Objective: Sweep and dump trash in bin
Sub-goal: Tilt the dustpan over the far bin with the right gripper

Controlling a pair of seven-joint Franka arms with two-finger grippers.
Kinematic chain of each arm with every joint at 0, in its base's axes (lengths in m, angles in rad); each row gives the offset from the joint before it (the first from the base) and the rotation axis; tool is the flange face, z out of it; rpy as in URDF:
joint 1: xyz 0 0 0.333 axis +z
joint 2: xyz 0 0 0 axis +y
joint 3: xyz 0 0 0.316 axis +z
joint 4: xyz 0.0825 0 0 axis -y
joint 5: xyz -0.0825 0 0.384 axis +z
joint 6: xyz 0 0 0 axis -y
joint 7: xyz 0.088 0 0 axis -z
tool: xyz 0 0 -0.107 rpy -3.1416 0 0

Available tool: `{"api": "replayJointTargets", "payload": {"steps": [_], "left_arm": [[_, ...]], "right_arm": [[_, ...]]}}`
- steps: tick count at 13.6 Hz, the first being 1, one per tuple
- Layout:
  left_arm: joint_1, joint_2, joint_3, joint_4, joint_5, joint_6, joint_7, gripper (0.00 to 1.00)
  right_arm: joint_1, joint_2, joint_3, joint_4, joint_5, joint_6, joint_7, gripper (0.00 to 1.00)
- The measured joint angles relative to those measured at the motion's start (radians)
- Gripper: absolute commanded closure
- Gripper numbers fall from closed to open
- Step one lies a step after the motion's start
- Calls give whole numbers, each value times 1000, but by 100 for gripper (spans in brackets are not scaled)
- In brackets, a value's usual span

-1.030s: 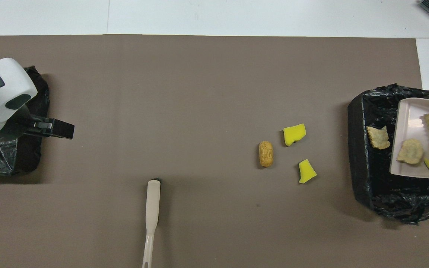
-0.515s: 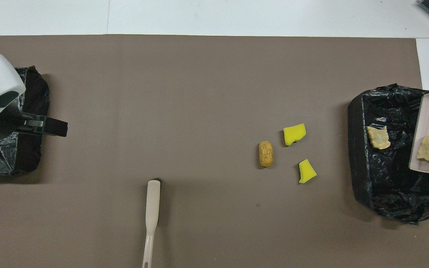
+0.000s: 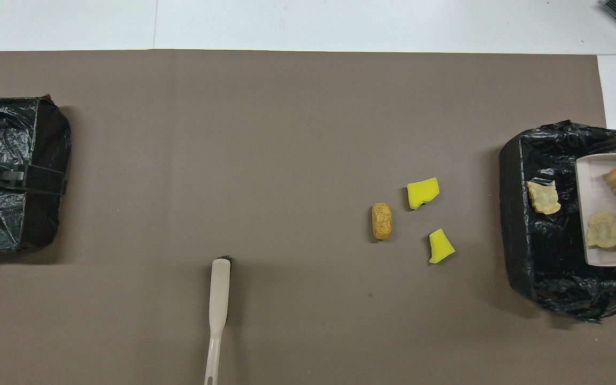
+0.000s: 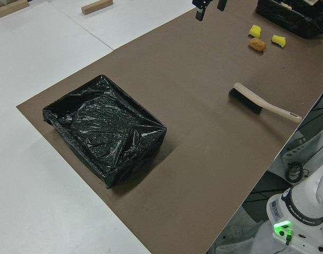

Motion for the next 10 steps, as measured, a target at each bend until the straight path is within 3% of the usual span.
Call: {"api": "replayJointTargets", "payload": {"steps": [6,10], "left_arm": [[6,0,-2,0,0,0,0,0],[6,0,-2,0,0,-1,0,0]], "right_arm": [[123,-30,2,4,-265,-43,-3,100],[138,-176,33,48,-258,-114,-38,100]]}}
